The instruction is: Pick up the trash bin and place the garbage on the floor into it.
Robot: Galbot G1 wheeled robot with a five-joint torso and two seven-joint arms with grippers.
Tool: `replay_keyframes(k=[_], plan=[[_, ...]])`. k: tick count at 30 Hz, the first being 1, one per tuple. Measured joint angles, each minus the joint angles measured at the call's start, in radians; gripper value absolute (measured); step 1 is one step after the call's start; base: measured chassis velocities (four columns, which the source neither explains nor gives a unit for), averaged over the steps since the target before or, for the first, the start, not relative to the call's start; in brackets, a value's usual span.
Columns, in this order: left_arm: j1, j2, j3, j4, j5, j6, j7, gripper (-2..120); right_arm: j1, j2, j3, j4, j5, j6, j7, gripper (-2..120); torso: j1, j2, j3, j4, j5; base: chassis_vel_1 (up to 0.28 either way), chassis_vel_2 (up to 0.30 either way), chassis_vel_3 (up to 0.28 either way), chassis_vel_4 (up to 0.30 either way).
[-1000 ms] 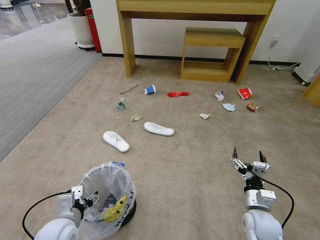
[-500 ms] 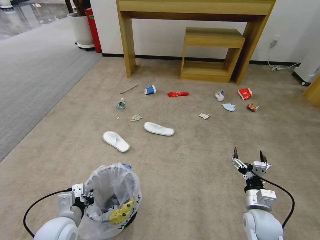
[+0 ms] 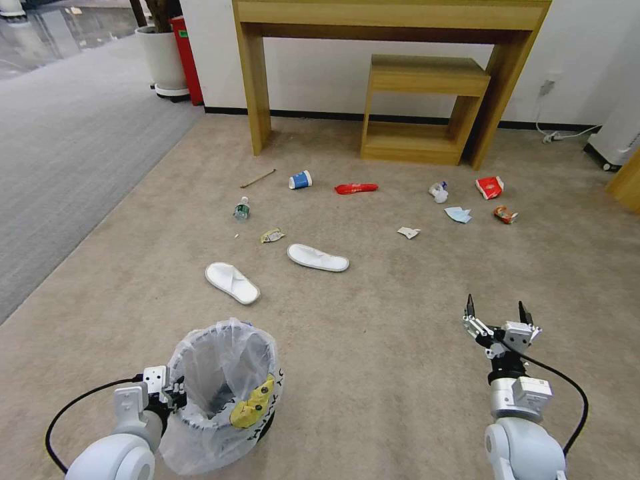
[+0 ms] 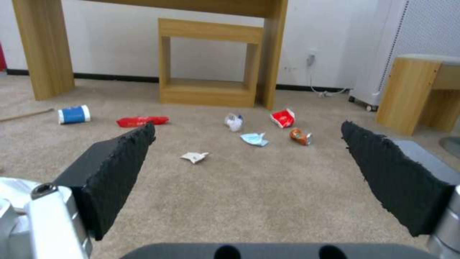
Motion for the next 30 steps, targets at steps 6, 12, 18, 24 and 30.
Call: replay_keyframes(k=[6,12,18,24,30], plan=[[-0.01,-0.021,-0.024,-0.032,-0.014,0.003,0.007,3,-0.008,-0.005,0.002,0.009,0.0,-0.002,0.0,100,0.0,0.0,0.0,0.0,0.0003,0.0,0.0,0.0,0.0],[-0.006,-0.022,-0.05,-0.064,-0.041,0.014,0.005,2,-0.019,-0.01,0.006,0.015,0.0,-0.002,0.0,100,0.0,0.0,0.0,0.0001,0.0006,0.0,0.0,0.0,0.0],[0.004,-0.004,-0.078,-0.099,-0.075,0.026,-0.005,1,-0.032,-0.01,0.006,0.023,0.001,-0.003,-0.001,100,0.0,0.0,0.0,0.0002,0.0006,0.0,0.0,0.0,0.0],[0.009,0.008,-0.096,-0.119,-0.109,0.033,-0.014,1,-0.04,-0.01,0.006,0.038,0.01,-0.02,-0.002,100,0.0,0.0,0.0,0.0002,0.0006,0.0,0.0,0.0,0.0],[-0.005,0.006,-0.104,-0.128,-0.151,0.042,-0.03,1,-0.041,-0.011,0.01,0.041,0.015,-0.031,-0.004,100,0.0,0.0,0.0,0.0001,0.0006,0.0,0.0,0.0,0.0]])
